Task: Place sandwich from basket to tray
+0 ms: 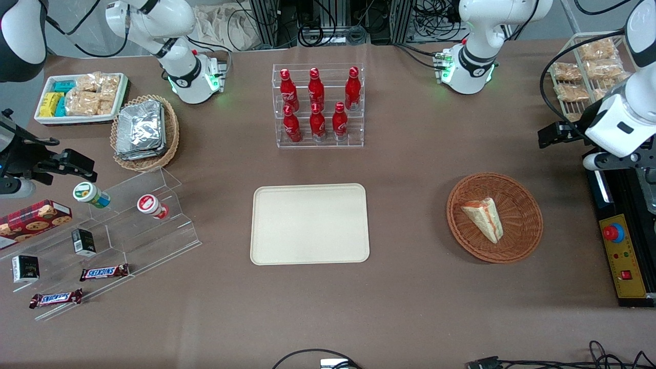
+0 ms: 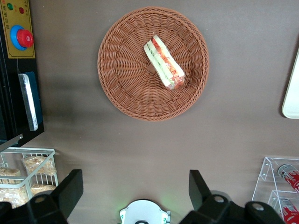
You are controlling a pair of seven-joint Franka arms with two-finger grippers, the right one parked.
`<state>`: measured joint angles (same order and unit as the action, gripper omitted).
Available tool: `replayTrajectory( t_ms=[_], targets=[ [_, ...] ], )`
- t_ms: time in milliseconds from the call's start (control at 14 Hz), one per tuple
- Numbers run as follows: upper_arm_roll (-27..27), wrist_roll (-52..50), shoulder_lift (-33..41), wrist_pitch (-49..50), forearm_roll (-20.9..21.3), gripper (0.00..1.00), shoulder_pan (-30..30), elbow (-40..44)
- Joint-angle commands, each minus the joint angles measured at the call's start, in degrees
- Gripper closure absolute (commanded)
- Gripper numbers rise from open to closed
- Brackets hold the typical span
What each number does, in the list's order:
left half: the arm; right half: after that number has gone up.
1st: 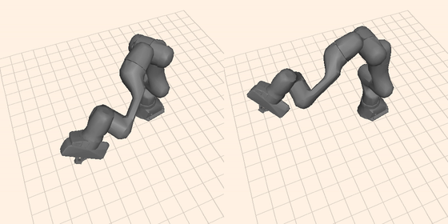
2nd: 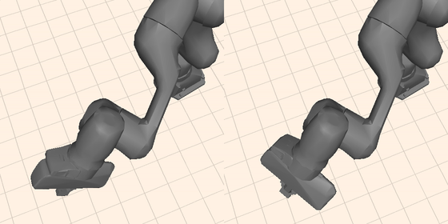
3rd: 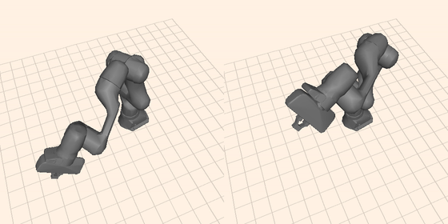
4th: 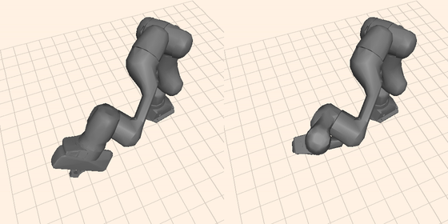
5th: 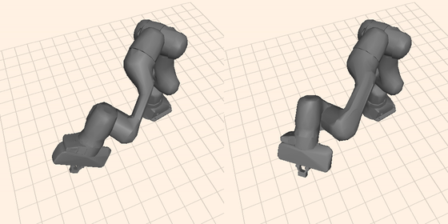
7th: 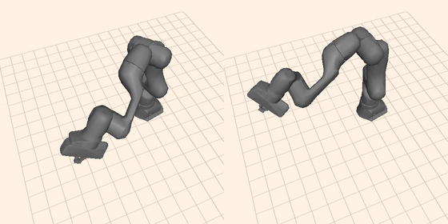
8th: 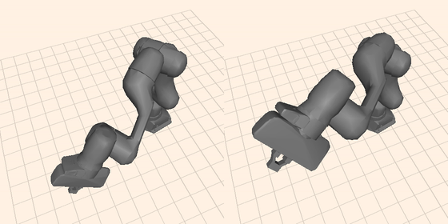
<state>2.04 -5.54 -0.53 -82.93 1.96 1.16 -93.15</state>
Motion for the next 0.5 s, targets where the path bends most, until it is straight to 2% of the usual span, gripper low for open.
replayTrajectory(
  t_ms=[0, 214, 429],
  targets=[
    [-0.99, 0.18, 0.36, -1.26, -0.73, 0.00, 0.69, -1.06],
    [-0.99, -2.18, -1.14, -1.71, -0.73, 0.00, 0.77, -1.24],
    [-0.73, -11.49, -5.69, -3.45, -0.82, 0.00, 1.21, -2.12]
  ],
)
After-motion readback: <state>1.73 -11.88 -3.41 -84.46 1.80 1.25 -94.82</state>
